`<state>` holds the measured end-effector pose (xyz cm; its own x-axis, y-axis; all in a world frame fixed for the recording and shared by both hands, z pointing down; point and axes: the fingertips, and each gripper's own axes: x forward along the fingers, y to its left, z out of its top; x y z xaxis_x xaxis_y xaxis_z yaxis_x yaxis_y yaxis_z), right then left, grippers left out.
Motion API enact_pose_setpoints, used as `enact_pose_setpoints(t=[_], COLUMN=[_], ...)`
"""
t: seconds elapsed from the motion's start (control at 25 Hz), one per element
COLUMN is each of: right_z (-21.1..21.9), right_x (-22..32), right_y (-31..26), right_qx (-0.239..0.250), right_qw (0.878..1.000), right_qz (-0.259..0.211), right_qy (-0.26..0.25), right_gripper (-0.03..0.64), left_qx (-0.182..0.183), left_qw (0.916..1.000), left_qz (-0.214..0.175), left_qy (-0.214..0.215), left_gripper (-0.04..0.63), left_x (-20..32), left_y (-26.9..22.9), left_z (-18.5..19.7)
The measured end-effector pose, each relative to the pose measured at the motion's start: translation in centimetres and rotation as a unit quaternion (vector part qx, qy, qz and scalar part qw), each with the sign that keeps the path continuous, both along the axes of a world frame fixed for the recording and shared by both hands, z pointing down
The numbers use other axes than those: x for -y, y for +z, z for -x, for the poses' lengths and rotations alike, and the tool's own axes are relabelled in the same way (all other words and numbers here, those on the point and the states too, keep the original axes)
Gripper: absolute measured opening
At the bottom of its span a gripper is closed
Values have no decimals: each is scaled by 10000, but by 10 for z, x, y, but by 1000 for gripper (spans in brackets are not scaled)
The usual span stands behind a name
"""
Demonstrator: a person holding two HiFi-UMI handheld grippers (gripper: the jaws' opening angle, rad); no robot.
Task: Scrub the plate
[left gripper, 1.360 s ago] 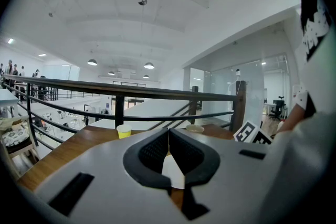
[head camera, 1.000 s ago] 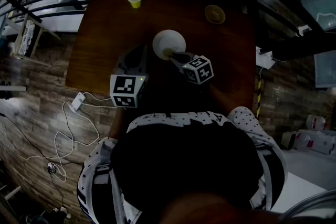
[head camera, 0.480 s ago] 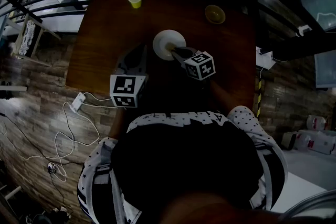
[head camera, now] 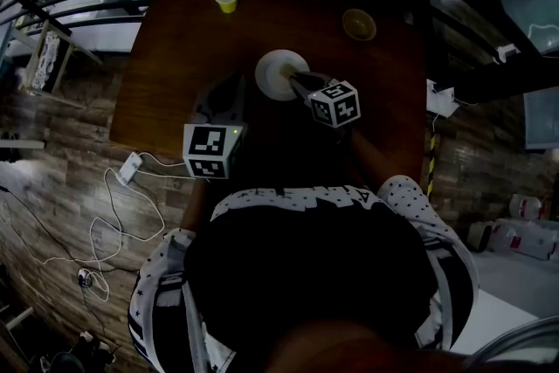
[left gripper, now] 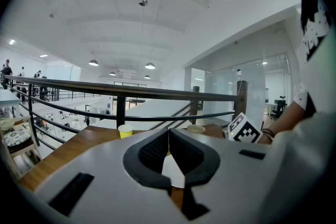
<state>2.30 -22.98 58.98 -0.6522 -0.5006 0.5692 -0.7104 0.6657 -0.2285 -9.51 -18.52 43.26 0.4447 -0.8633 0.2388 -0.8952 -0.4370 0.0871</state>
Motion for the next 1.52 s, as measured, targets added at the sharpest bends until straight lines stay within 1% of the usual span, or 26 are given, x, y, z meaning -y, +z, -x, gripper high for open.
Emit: enact_pose_setpoints(t=[0.68,1.0,1.52], right_z=[-15,-16,-17], right_x=[25,34,42], right_y=[6,8,15], right_qx=[-292,-454,-549], right_qw=[9994,9987,9983], right_qz=[-140,-226,-159], right_qy=[103,-32,-114], right_gripper=[49,49,50], left_qx=[21,52,86], left_qw=[10000,10000,9999], left_qz=[62,82,143], left_qy=[-18,-16,-19], left_gripper=[14,14,14], left_x=[0,0,3], left_y=[3,3,5], left_z=[0,-4,-5])
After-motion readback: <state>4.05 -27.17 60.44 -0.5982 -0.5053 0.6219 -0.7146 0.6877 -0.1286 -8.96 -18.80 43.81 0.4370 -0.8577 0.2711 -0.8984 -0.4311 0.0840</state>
